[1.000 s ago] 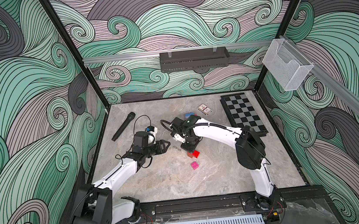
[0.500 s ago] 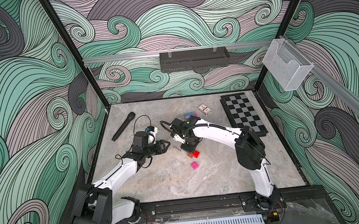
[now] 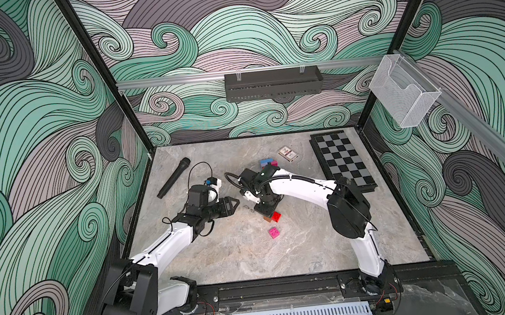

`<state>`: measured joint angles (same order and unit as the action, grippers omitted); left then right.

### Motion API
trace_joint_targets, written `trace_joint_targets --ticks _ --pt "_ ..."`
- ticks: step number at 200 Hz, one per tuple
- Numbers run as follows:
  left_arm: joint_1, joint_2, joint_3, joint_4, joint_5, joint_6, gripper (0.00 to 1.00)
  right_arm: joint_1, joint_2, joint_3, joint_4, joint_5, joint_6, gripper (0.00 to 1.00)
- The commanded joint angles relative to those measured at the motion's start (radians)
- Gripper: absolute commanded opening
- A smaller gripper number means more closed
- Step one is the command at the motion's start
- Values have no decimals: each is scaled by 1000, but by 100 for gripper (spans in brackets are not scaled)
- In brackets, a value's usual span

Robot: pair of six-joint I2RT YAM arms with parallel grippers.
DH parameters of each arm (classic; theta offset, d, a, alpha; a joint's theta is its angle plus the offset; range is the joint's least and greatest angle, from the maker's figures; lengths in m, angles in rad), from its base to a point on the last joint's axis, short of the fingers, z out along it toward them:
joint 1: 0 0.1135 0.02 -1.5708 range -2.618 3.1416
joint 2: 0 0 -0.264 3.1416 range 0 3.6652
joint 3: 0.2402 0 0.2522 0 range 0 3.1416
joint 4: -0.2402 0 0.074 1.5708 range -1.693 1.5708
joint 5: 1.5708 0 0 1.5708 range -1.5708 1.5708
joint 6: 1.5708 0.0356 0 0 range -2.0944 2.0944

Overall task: Assemble the letter p with lego
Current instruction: Assemble the lego brick with the lego brick.

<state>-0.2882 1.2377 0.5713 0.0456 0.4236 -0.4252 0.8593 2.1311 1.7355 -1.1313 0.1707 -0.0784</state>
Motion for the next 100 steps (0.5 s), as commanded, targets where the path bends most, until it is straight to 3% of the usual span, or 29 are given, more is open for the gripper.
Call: trace_joint_targets --ticks 1,46,100 --pt "9 -5 2 -10 -11 22 54 0 39 -31 -15 9 -8 59" --pt "8 -9 2 -13 -16 24 54 -4 -21 -22 -8 10 -2 71" --pt "8 -14 2 -16 -16 26 54 -8 -80 -80 1 46 33 74"
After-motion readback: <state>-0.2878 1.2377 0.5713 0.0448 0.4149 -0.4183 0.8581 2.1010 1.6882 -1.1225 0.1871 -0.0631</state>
